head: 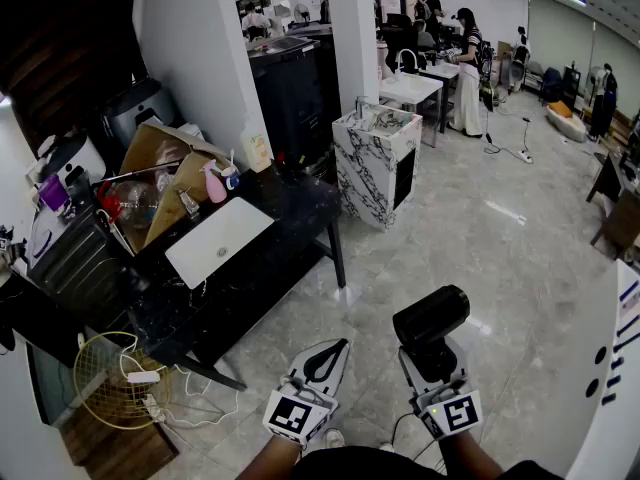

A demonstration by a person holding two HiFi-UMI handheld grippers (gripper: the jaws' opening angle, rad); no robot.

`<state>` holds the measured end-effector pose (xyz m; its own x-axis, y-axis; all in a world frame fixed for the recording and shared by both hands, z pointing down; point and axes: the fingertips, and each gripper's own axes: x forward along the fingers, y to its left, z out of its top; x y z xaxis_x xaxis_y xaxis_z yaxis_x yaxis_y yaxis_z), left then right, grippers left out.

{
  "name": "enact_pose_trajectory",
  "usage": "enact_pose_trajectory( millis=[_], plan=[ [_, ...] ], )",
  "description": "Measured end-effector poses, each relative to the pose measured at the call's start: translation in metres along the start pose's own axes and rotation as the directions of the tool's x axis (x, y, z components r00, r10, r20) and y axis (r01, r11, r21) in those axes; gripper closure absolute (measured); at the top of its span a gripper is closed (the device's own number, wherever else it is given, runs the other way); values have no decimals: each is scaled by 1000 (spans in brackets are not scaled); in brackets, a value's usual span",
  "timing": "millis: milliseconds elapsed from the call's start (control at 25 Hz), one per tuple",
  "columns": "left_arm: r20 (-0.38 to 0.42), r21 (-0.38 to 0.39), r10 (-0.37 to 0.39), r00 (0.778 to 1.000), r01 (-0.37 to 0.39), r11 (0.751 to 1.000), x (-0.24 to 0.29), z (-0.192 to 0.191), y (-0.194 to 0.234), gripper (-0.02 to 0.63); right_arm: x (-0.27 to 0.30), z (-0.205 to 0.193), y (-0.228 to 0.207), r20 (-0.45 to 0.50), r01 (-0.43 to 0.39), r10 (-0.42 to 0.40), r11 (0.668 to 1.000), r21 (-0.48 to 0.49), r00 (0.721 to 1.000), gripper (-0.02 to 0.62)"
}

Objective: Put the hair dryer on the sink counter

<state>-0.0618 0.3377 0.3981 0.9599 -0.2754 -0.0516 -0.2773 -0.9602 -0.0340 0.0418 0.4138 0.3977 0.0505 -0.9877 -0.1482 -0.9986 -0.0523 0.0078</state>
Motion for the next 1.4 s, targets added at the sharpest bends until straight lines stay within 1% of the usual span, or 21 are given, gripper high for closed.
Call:
enact_pose_trajectory(
  millis=[80, 120, 200, 280, 360, 520, 720, 840, 960, 1080, 1240, 1400],
  plan=[
    [-8, 28, -10, 1000, 10, 1000, 0, 2, 2, 607, 2, -1, 5, 7, 5, -6, 999, 41, 1000, 345],
    [-5, 28, -5, 1000, 6, 1000, 0, 3, 5, 607, 3, -1, 8, 9, 4, -5, 999, 54, 1000, 345],
    [17, -1, 14, 1000, -14, 1000, 0, 6, 12, 607, 3, -3, 12, 16, -11, 10, 997, 71, 1000, 345],
    [36, -29, 17, 999, -16, 999, -1, 9, 14, 607, 2, -4, 15, 35, -30, 28, 996, 81, 999, 345],
    [33, -31, 11, 999, -10, 999, -3, 7, 13, 607, 1, -4, 14, 45, -31, 27, 996, 78, 999, 345],
    [29, -35, 29, 999, -28, 999, -6, 2, 20, 607, 5, -4, 12, 37, -24, 23, 999, 48, 999, 345],
    [27, -9, 32, 999, -32, 999, -9, 2, 31, 607, 14, 2, 18, 61, -38, 38, 999, -8, 997, 344],
    [32, -16, 30, 999, -30, 999, -14, 0, 40, 607, 21, 6, 26, 71, -53, 53, 999, 4, 996, 344],
    [38, -29, 13, 999, -12, 1000, -19, -3, 49, 607, 32, 6, 32, 83, -43, 39, 998, 43, 996, 344],
    [32, -23, 7, 999, -6, 1000, -25, -11, 62, 607, 47, 2, 41, 76, -33, 28, 998, 54, 997, 344],
    [8, -25, 9, 1000, -8, 1000, -33, -17, 84, 607, 64, 0, 53, 72, -27, 25, 999, 40, 997, 344],
    [13, -31, 24, 1000, -23, 999, -35, -21, 103, 607, 82, -5, 53, 67, -27, 26, 999, 16, 997, 344]
  ],
)
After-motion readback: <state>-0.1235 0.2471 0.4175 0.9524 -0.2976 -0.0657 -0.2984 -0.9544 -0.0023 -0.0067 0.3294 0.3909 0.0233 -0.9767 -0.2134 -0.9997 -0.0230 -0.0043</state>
